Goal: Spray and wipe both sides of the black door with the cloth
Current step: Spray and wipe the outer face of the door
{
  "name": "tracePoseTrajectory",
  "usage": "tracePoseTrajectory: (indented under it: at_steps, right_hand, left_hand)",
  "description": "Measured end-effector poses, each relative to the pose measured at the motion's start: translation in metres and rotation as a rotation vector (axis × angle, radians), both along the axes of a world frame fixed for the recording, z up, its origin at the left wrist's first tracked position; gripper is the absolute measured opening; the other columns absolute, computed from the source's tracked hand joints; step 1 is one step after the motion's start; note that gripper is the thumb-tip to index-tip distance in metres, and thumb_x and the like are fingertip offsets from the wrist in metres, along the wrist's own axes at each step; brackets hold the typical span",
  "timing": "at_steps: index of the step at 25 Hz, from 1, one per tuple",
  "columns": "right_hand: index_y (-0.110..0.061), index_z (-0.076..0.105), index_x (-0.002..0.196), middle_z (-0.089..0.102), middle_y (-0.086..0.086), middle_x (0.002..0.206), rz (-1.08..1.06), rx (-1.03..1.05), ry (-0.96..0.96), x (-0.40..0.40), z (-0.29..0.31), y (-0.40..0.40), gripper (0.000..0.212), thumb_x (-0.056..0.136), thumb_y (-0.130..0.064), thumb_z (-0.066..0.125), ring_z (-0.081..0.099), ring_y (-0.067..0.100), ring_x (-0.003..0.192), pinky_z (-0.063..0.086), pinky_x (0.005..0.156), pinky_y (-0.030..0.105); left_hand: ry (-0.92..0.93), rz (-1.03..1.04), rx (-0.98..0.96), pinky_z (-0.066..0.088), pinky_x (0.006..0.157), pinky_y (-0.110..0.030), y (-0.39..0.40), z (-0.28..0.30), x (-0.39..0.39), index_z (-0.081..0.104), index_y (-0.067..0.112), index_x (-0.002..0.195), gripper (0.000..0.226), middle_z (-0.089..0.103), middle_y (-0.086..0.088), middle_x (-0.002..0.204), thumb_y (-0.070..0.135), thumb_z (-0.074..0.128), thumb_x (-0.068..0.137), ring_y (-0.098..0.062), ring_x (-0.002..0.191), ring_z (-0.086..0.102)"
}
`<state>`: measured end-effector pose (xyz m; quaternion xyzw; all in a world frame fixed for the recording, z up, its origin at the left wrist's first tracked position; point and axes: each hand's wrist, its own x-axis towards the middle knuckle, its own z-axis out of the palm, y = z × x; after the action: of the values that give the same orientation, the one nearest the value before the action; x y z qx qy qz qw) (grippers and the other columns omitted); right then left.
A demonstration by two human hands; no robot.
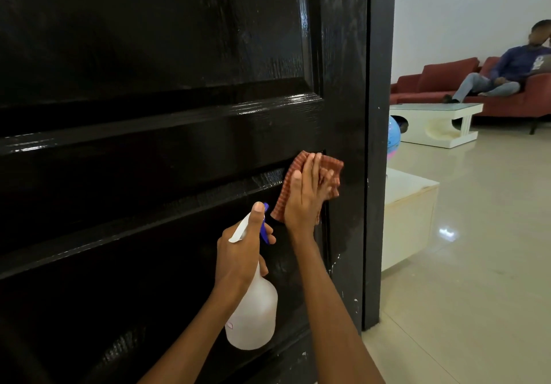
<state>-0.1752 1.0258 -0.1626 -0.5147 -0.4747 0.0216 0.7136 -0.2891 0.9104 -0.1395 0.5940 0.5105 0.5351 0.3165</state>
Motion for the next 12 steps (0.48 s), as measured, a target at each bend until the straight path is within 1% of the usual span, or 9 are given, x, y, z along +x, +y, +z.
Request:
tracePoseTrajectory:
  at_steps: [1,2,4,6,7,9,11,12]
  right_hand:
    - [-0.023,0.014,0.163,0.006,-0.007,0.171,0.028,-0.002,0.024,0.0,-0.001,0.006,0.059,0.108,-0.041,0.024,-0.014,0.015,0.156,-0.021,0.121,0.026]
    - [-0.028,0.013,0.163,0.005,-0.011,0.171,0.034,0.003,0.015,0.0,-0.003,0.009,0.058,0.108,-0.043,0.024,-0.013,0.011,0.156,-0.018,0.122,0.025]
    - [-0.037,0.013,0.162,0.005,-0.02,0.169,0.018,-0.012,0.026,-0.003,-0.021,0.009,0.055,0.108,-0.046,0.023,-0.009,0.009,0.156,-0.011,0.124,0.029]
    - [-0.047,0.013,0.158,0.003,-0.031,0.163,0.016,-0.082,0.131,-0.001,-0.057,0.003,0.053,0.107,-0.05,0.023,-0.011,0.006,0.154,-0.005,0.124,0.034]
    - [-0.049,0.014,0.157,0.006,-0.03,0.164,0.023,-0.117,0.181,0.0,-0.075,0.001,0.052,0.106,-0.051,0.023,-0.01,0.005,0.154,-0.003,0.124,0.036]
    - [-0.047,0.015,0.158,0.009,-0.019,0.168,0.041,-0.168,0.245,-0.003,-0.102,-0.002,0.053,0.106,-0.051,0.023,-0.006,0.008,0.156,0.0,0.124,0.037]
    - [-0.05,0.011,0.157,0.007,-0.02,0.167,0.048,-0.21,0.269,-0.011,-0.118,-0.011,0.052,0.106,-0.052,0.022,-0.005,0.011,0.156,0.002,0.125,0.04]
    - [-0.052,0.009,0.156,0.007,-0.02,0.167,0.048,-0.218,0.292,-0.016,-0.129,-0.015,0.052,0.106,-0.053,0.022,-0.004,0.013,0.157,0.004,0.126,0.044]
  left_hand:
    - [0.012,-0.005,0.002,0.052,0.044,-0.026,-0.002,0.0,0.0,0.068,0.016,0.079,0.063,0.072,-0.001,0.074,0.07,0.036,0.084,-0.021,0.041,0.058]
    - [0.006,-0.012,0.0,0.052,0.045,-0.027,-0.003,0.0,0.0,0.068,0.015,0.079,0.064,0.072,-0.001,0.074,0.07,0.036,0.083,-0.02,0.041,0.058]
    - [0.0,-0.01,0.021,0.052,0.046,-0.028,-0.002,-0.001,0.0,0.068,0.015,0.079,0.064,0.072,-0.001,0.074,0.07,0.036,0.082,-0.02,0.042,0.058]
    - [0.007,-0.016,0.018,0.052,0.046,-0.027,-0.004,-0.006,0.002,0.067,0.014,0.078,0.063,0.072,-0.003,0.074,0.069,0.037,0.084,-0.021,0.041,0.058]
    - [0.015,-0.019,0.012,0.052,0.045,-0.026,-0.004,-0.009,0.003,0.067,0.013,0.078,0.063,0.072,-0.004,0.073,0.068,0.038,0.085,-0.021,0.04,0.057]
    - [0.025,-0.029,-0.013,0.051,0.043,-0.025,-0.006,-0.017,0.004,0.066,0.011,0.079,0.063,0.071,-0.006,0.071,0.067,0.039,0.086,-0.023,0.04,0.057]
    - [0.026,-0.026,-0.024,0.051,0.043,-0.026,-0.01,-0.023,0.005,0.066,0.011,0.08,0.063,0.071,-0.005,0.072,0.067,0.039,0.086,-0.024,0.041,0.058]
    - [0.024,-0.019,-0.026,0.051,0.043,-0.026,-0.011,-0.026,0.006,0.066,0.011,0.079,0.063,0.071,-0.004,0.073,0.067,0.038,0.086,-0.024,0.041,0.058]
